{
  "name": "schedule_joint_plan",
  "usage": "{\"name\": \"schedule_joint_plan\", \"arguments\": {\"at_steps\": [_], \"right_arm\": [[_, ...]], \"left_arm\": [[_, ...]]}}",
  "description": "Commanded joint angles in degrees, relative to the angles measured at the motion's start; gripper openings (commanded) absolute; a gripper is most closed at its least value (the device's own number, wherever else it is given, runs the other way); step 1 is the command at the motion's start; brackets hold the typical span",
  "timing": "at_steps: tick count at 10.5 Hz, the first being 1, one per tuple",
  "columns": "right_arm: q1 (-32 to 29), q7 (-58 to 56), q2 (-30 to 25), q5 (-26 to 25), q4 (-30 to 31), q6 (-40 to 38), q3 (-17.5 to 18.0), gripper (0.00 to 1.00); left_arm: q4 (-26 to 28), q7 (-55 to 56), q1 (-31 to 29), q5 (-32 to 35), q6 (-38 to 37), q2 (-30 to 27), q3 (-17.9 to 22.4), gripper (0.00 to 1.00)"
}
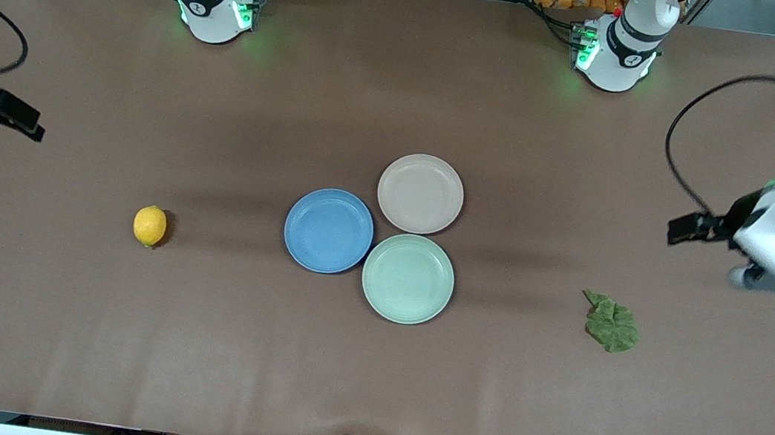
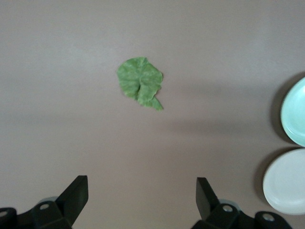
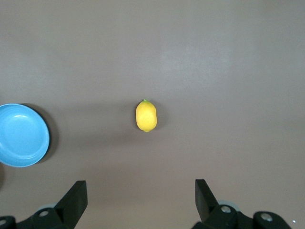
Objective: Place lemon and lettuce in plates
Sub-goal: 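Reach the right gripper to the lemon while the left gripper reaches the lettuce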
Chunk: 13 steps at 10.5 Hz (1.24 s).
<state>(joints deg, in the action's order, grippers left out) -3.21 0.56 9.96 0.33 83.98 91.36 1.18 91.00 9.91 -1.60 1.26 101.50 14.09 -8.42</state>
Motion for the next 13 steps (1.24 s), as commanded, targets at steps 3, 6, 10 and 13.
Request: {"name": "schedule_joint_plan", "arguments": {"at_steps": [3,6,10,13], "right_arm": [[-2.4,-2.8,10.5,0.9,0.1,4.6,0.0,1.0],[-4.2,-5.4,13.2,7.9,8.5,14.4,-0.1,1.0],[-2.9,-5.2,18.7,9.8,14.3,23.8,-0.1,1.0],[-1.4,-5.6,21.6,9.5,18.2,31.1,-0.1,1.0]], "left_arm": [[7.1,-1.9,-0.5,4.1,17.3,10.2,0.1,1.0],[7.7,-1.9,-0.7,10.0,24.2,16.5,0.0,1.0],[7.6,-1.9,-2.4,10.4,31.2,21.7,0.0,1.0],[7.5,-2.0,-2.5,10.4,34.4,24.1,0.0,1.0]]}}
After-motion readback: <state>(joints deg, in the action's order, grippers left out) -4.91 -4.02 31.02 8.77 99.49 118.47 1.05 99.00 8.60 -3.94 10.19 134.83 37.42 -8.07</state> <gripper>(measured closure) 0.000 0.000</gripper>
